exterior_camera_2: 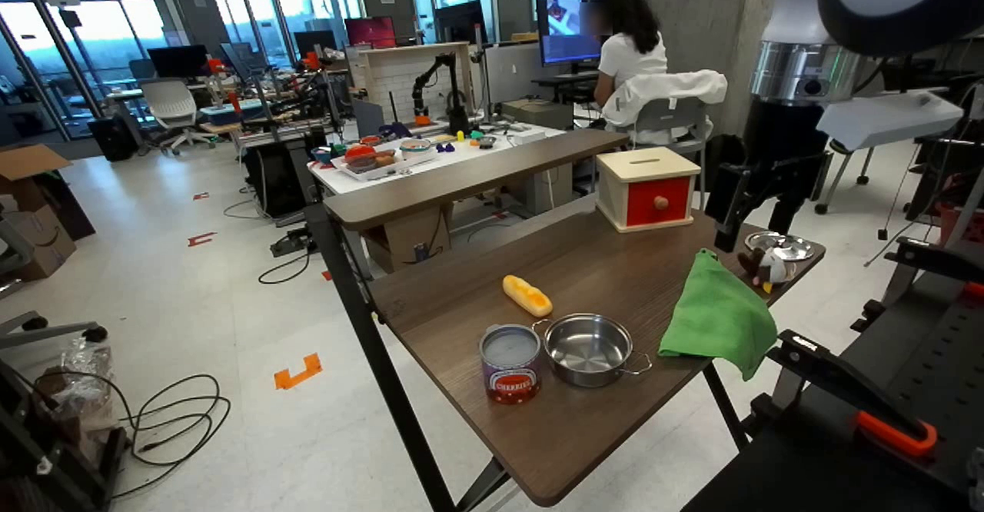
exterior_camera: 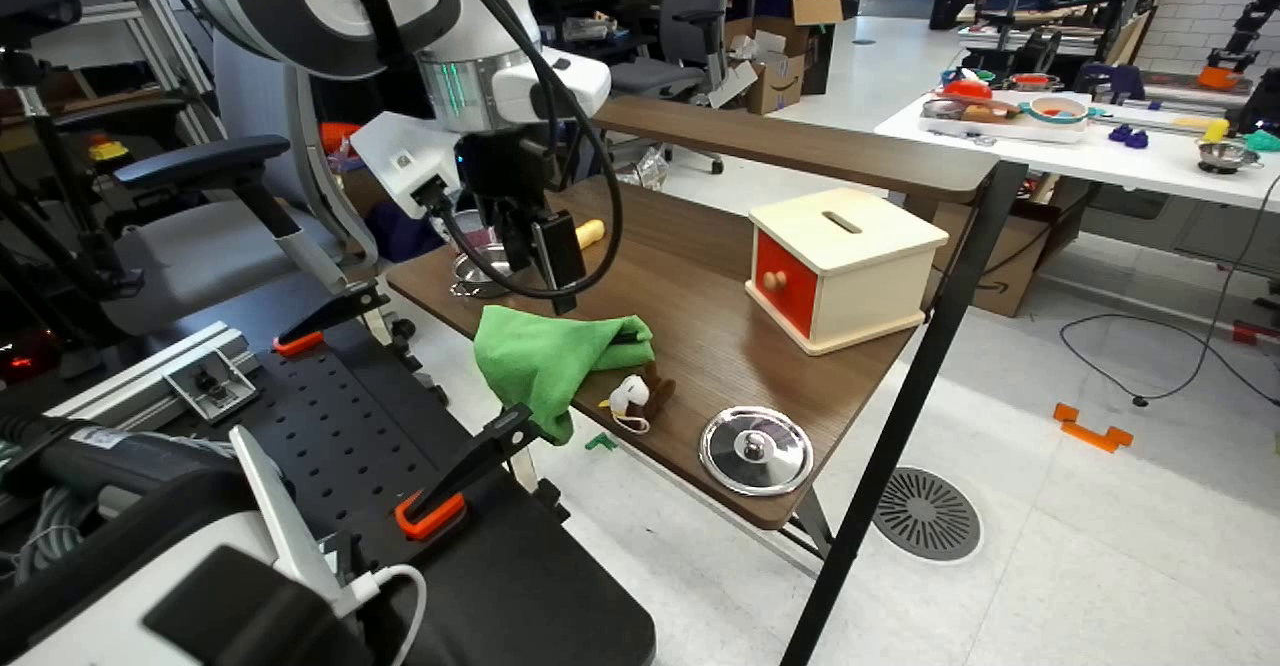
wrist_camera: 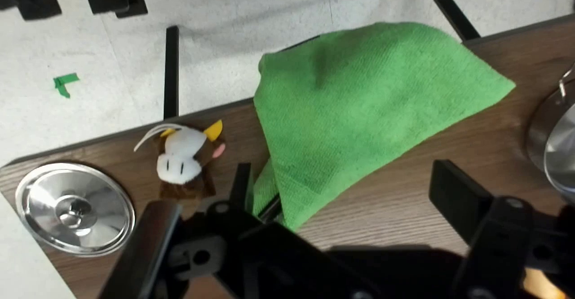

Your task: Slide the green cloth backward

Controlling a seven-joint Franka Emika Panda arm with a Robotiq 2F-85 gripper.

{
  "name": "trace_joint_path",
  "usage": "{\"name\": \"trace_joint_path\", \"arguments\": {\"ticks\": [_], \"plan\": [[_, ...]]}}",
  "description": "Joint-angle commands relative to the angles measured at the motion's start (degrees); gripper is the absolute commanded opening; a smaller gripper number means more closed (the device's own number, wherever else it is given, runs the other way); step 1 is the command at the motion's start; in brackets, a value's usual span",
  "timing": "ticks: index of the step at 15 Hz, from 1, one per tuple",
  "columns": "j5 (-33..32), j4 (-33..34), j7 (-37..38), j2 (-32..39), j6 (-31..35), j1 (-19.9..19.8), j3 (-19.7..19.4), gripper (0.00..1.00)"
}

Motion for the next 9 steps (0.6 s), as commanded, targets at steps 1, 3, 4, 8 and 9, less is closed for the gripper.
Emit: {"name": "trace_joint_path", "arguments": {"ticks": [1, 3, 4, 8, 9], "plan": [[-1.1, 1.4, 0.2, 4.9, 7.3, 3.3, -2.5, 1.00], [-0.7, 1.7, -0.3, 6.8, 8.4, 4.2, -2.9, 1.00], [-0.6, 1.8, -0.5, 7.6, 8.5, 4.5, -3.0, 1.00], [-0.9, 3.4, -2.5, 10.0, 7.5, 4.0, -2.3, 1.00], [-0.9, 3.9, -3.1, 10.6, 7.6, 3.6, -1.9, 1.00]]}}
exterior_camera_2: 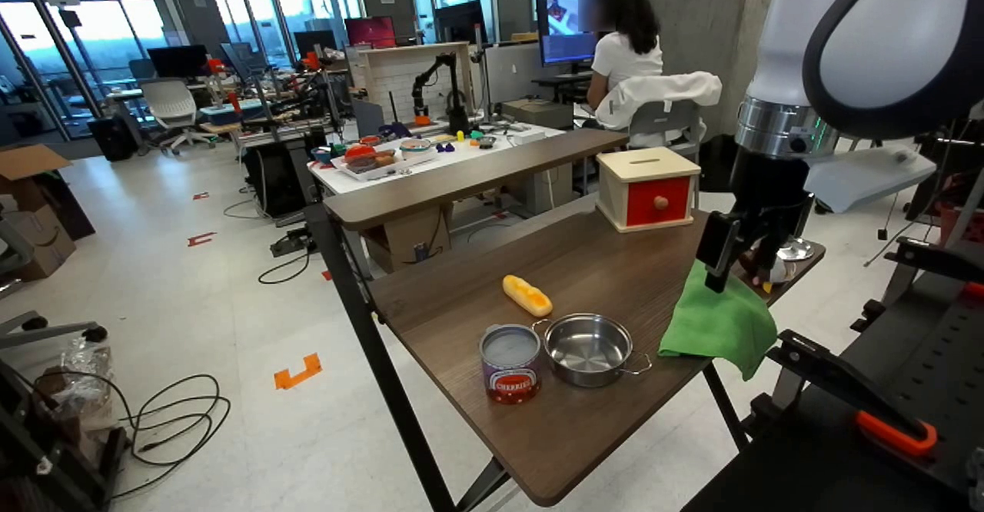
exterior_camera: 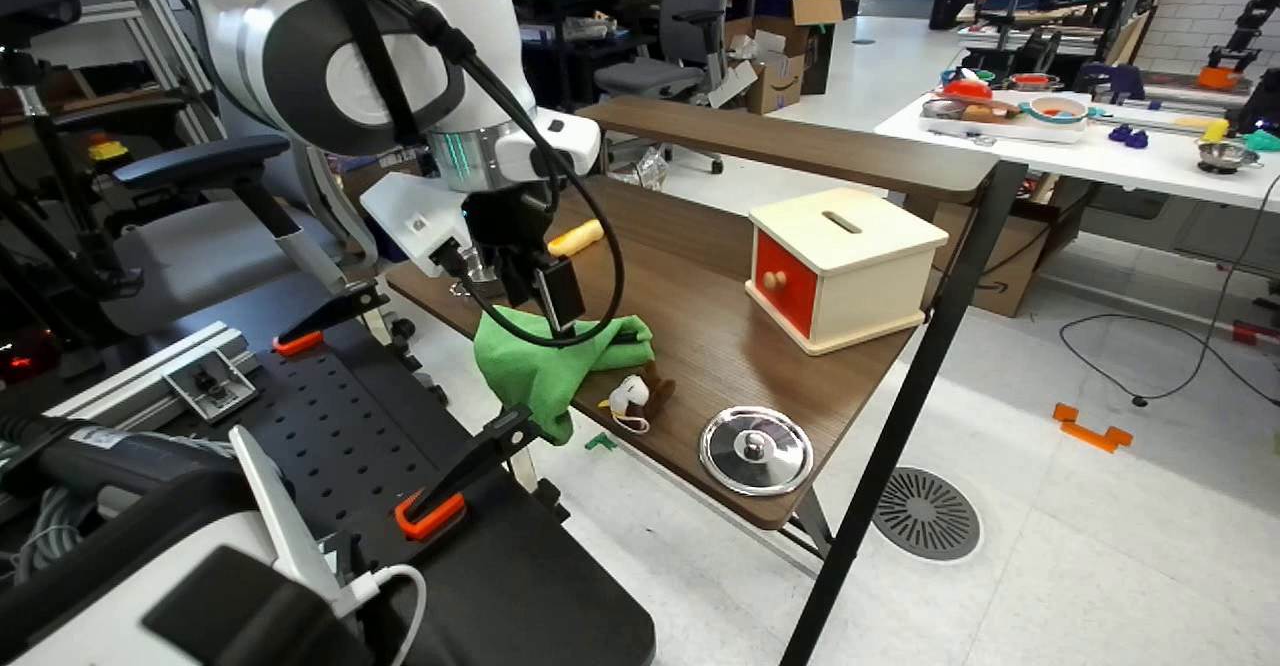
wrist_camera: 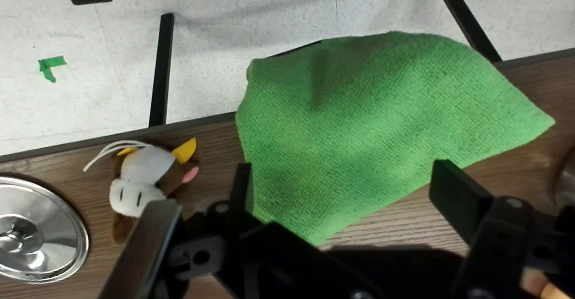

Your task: Slide the green cloth backward

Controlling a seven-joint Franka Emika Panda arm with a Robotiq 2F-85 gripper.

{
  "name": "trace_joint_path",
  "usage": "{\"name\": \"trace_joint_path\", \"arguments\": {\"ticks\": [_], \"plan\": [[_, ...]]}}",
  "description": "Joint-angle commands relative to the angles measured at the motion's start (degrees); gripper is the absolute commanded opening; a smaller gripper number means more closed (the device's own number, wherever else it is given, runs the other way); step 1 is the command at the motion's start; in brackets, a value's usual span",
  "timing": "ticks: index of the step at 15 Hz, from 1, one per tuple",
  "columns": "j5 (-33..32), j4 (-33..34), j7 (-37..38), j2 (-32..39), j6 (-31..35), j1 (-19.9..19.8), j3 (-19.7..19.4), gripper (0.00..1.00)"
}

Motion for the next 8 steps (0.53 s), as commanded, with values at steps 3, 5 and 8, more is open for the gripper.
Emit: {"name": "trace_joint_path", "arguments": {"ticks": [3, 5, 8], "plan": [[-0.5, 3.1, -3.8, 3.7, 0.8, -1.0, 1.1, 1.00], [-0.6, 3.9, -5.3, 5.1, 1.3, -2.0, 2.4, 1.00], [-0.9, 5.2, -6.7, 7.0, 2.1, -2.2, 2.8, 1.00]]}}
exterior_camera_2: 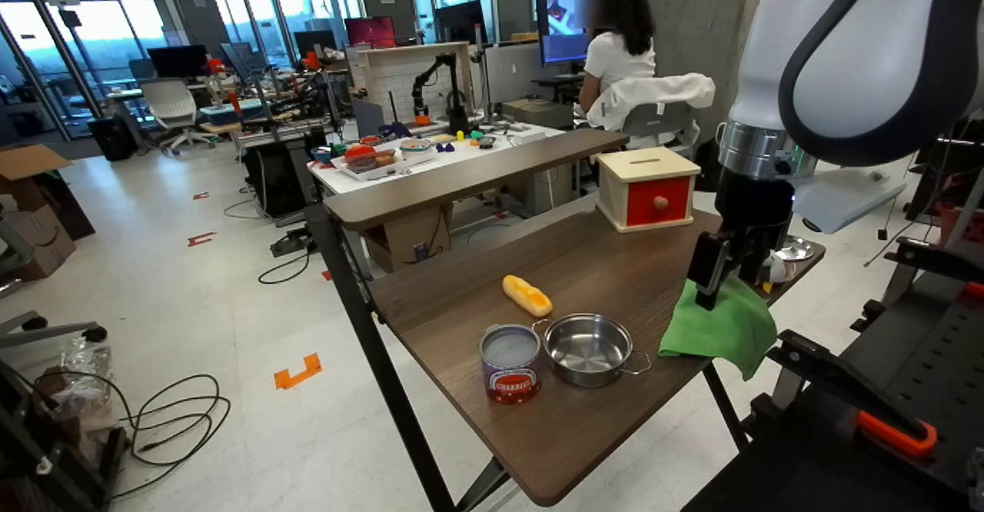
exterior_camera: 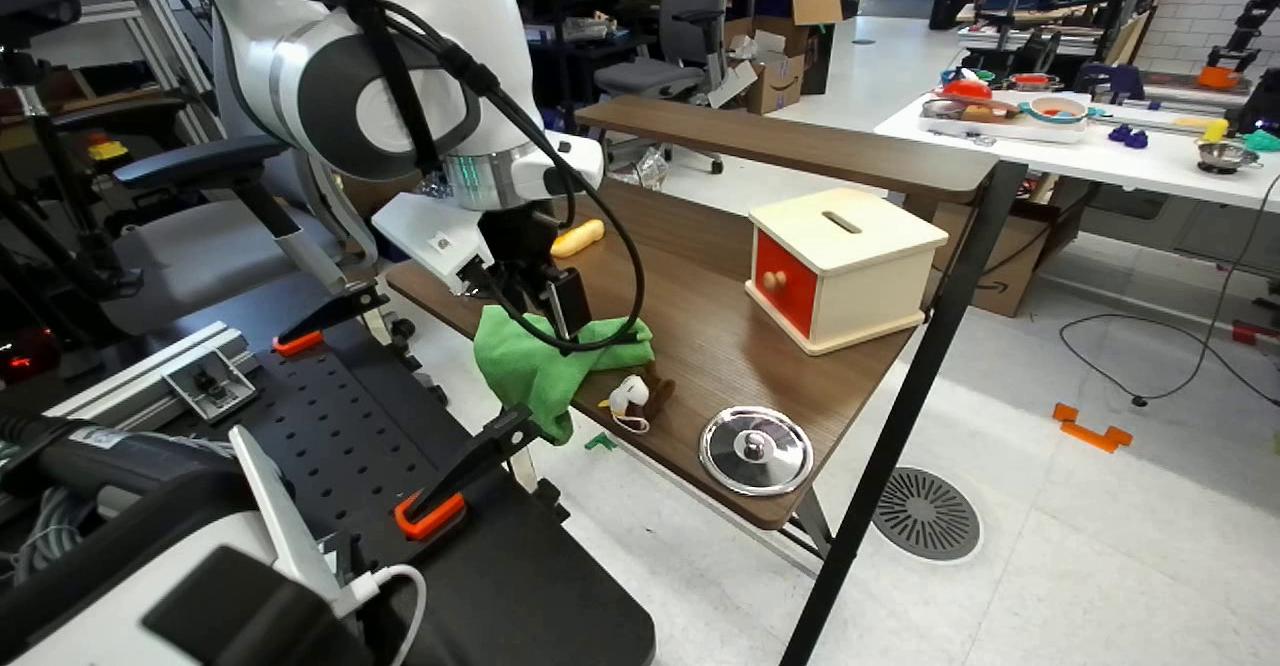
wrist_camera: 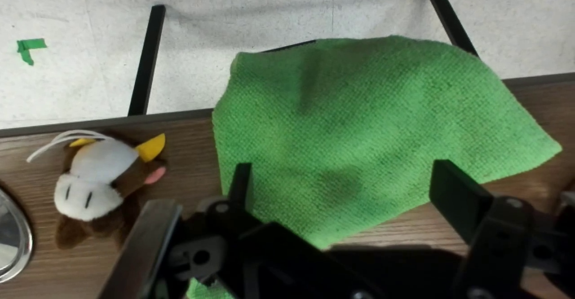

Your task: Slide the green cloth backward

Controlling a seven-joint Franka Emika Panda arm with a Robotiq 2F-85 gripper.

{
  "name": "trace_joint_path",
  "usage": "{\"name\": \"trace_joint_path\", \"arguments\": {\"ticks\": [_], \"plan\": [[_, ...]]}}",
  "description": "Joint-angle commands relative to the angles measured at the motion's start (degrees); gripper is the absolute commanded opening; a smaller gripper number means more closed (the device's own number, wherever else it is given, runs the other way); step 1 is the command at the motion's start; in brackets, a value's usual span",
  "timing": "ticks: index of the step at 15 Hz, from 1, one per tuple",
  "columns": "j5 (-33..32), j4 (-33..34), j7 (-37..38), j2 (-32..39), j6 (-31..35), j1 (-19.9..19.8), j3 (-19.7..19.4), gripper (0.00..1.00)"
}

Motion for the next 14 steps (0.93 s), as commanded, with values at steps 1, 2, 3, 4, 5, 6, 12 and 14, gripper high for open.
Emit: {"name": "trace_joint_path", "arguments": {"ticks": [1, 2, 3, 4, 5, 6, 12, 14], "plan": [[-1.0, 2.4, -2.2, 3.4, 2.4, -1.0, 0.8, 1.00], [-1.1, 3.0, -2.5, 4.1, 2.7, -0.8, 0.5, 1.00], [-1.1, 3.5, -2.6, 4.7, 2.8, -0.8, 0.4, 1.00], [-1.0, 4.2, -2.7, 5.5, 2.9, -0.8, 0.3, 1.00], [-1.1, 4.8, -2.9, 6.4, 3.2, -0.7, 0.2, 1.00], [-1.2, 5.3, -3.0, 7.1, 3.2, -0.8, 0.2, 1.00], [-1.3, 9.7, -3.6, 11.8, 3.0, -0.7, 0.0, 1.00], [-1.3, 11.8, -3.6, 13.3, 2.9, -0.4, -0.3, 1.00]]}}
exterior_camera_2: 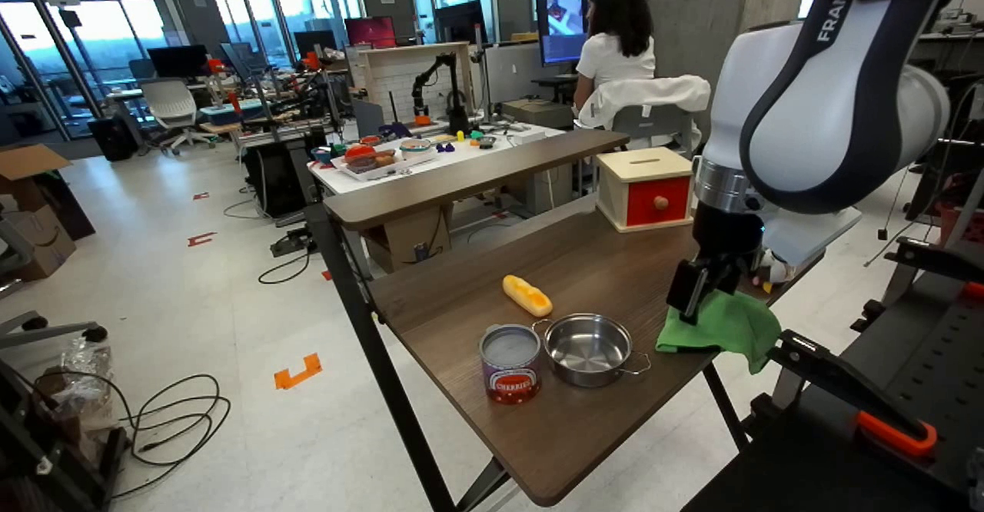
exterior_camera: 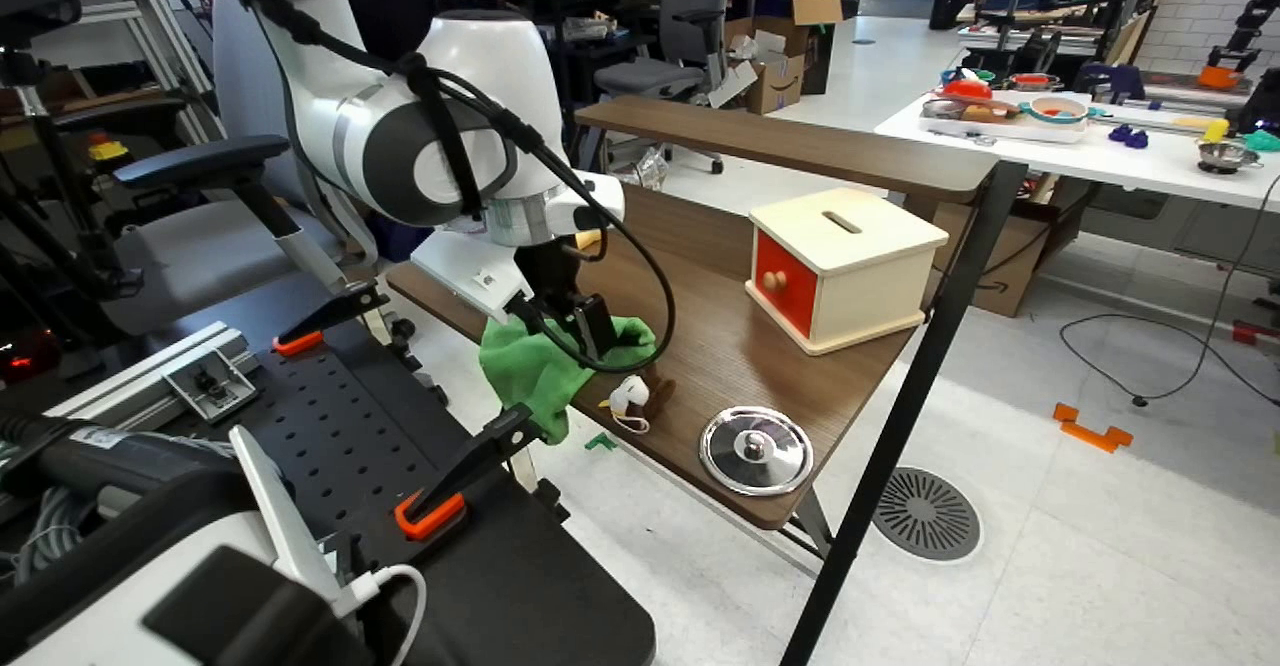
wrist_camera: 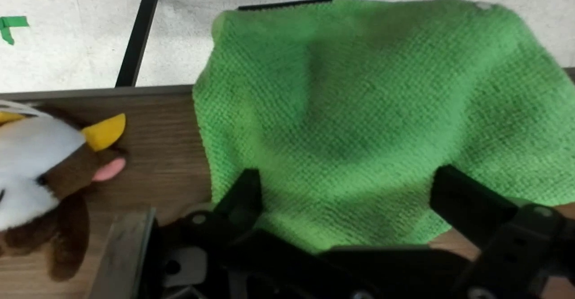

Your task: Slide the green cloth backward

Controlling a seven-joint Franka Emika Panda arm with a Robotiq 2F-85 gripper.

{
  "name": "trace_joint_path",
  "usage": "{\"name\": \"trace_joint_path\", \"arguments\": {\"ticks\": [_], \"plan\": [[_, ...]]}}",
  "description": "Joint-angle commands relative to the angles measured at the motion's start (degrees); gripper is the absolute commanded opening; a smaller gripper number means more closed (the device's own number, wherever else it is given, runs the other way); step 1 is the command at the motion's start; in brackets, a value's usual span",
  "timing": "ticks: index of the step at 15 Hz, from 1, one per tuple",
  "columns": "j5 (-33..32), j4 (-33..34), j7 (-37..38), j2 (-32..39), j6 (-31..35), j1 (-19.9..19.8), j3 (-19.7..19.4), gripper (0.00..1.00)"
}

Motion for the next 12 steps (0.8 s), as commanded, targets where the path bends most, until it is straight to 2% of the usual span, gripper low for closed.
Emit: {"name": "trace_joint_path", "arguments": {"ticks": [1, 12], "plan": [[-1.1, 5.9, -0.7, 5.7, 1.4, -0.1, -0.4, 1.00], [-0.4, 26.7, 2.3, 17.3, -2.7, 6.0, -3.8, 1.00]]}}
